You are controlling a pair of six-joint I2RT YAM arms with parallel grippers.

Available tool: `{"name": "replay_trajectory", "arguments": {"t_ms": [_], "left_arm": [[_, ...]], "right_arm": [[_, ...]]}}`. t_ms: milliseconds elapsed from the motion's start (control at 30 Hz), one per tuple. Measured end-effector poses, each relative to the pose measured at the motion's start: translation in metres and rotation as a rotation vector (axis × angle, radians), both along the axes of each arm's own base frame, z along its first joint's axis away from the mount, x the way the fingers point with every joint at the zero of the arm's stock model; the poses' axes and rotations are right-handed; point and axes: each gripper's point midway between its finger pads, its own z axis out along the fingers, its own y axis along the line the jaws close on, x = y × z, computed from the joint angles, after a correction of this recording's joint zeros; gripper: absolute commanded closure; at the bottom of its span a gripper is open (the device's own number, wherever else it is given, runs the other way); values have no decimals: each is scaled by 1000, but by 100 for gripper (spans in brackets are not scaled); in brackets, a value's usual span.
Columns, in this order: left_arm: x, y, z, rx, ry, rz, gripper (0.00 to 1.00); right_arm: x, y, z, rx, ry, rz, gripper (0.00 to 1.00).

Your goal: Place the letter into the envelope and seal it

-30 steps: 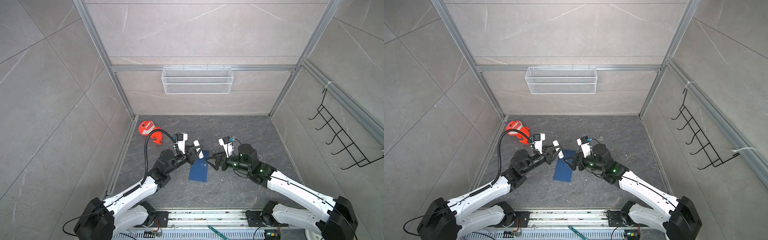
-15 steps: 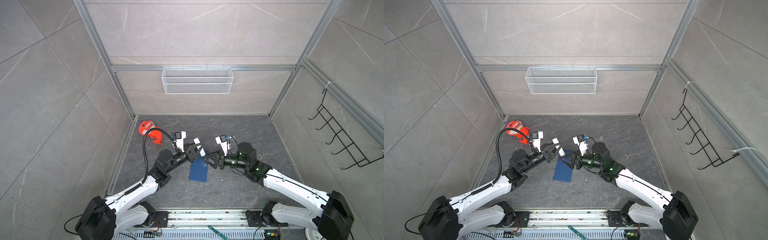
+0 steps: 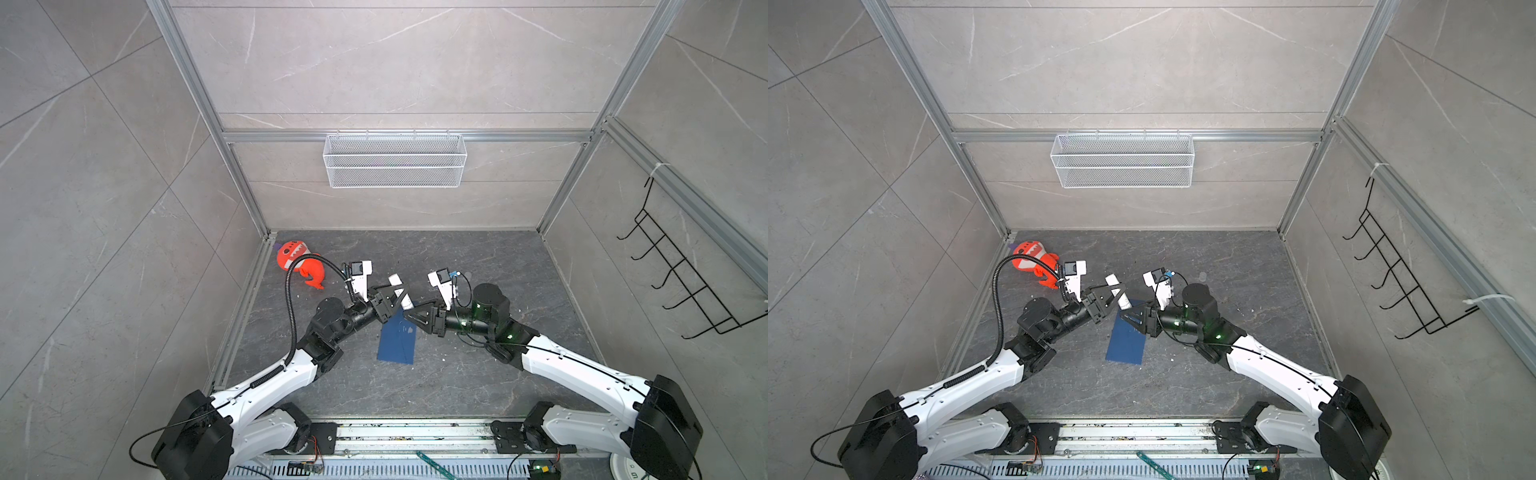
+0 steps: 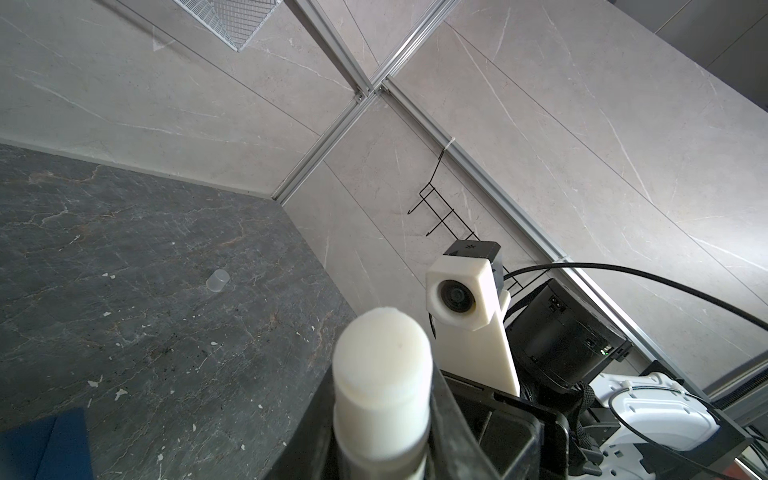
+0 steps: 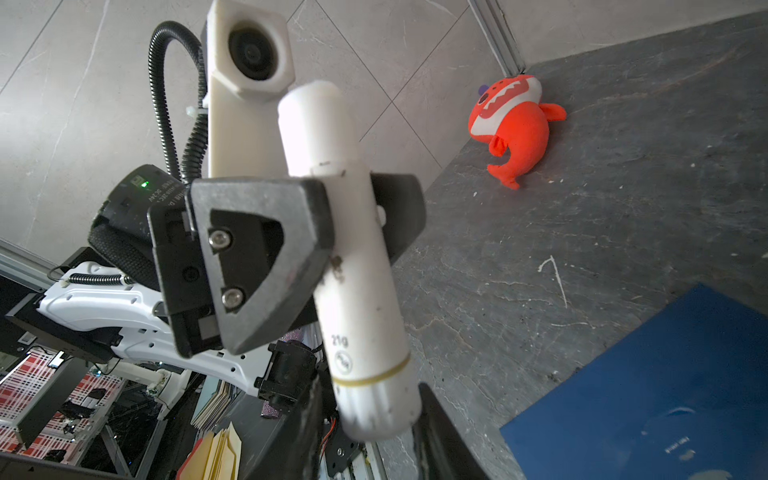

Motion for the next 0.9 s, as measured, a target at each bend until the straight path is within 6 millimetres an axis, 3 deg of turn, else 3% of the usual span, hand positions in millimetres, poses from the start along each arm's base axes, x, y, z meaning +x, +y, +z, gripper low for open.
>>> {"name": "replay_trajectory", "arguments": {"t_ms": [700, 900], "left_arm": [[1, 1, 0, -26, 47, -6, 100], [1, 0, 0, -31, 56, -8, 100]], "right_arm": [[-1, 4, 1, 0, 1, 26, 62], [-1, 4, 4, -9, -17, 28, 54]]}}
